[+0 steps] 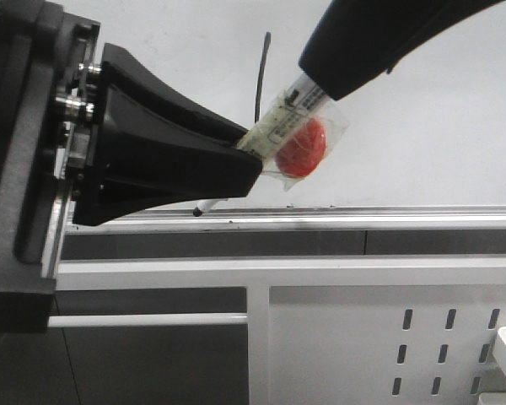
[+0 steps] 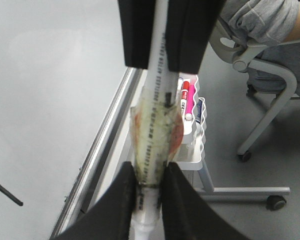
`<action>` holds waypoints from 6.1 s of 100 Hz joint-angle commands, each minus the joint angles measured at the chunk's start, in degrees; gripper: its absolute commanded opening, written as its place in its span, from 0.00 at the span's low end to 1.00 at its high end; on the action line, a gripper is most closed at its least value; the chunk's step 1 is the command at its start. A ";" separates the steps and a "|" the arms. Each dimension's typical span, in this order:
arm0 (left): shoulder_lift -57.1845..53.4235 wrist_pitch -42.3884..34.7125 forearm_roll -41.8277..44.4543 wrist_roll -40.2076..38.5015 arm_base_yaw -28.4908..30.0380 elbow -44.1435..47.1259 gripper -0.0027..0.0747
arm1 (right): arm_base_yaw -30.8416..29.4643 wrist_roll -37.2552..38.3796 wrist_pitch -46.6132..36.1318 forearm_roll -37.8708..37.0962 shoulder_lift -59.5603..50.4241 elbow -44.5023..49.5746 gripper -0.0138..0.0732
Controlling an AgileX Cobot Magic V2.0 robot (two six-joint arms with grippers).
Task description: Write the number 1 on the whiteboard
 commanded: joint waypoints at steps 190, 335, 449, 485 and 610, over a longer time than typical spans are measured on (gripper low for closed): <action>5.57 -39.96 -79.61 18.84 -10.16 16.74 0.01 | -0.35 2.53 -7.47 -9.34 -16.15 1.22 0.09; 13.61 -39.96 -78.33 16.96 -10.03 8.01 0.50 | -0.35 2.53 -7.91 -10.72 -15.51 1.22 0.09; -13.58 -34.02 -71.98 20.14 -10.03 29.84 0.01 | -0.35 2.53 -41.07 11.27 -48.21 44.61 0.09; -13.58 -14.42 -68.98 24.50 -10.03 23.37 0.01 | -0.35 2.53 -42.29 11.61 -48.21 44.83 0.09; -74.39 58.60 -62.06 39.17 27.20 6.11 0.01 | -0.35 2.53 -41.25 11.61 -48.21 44.83 0.09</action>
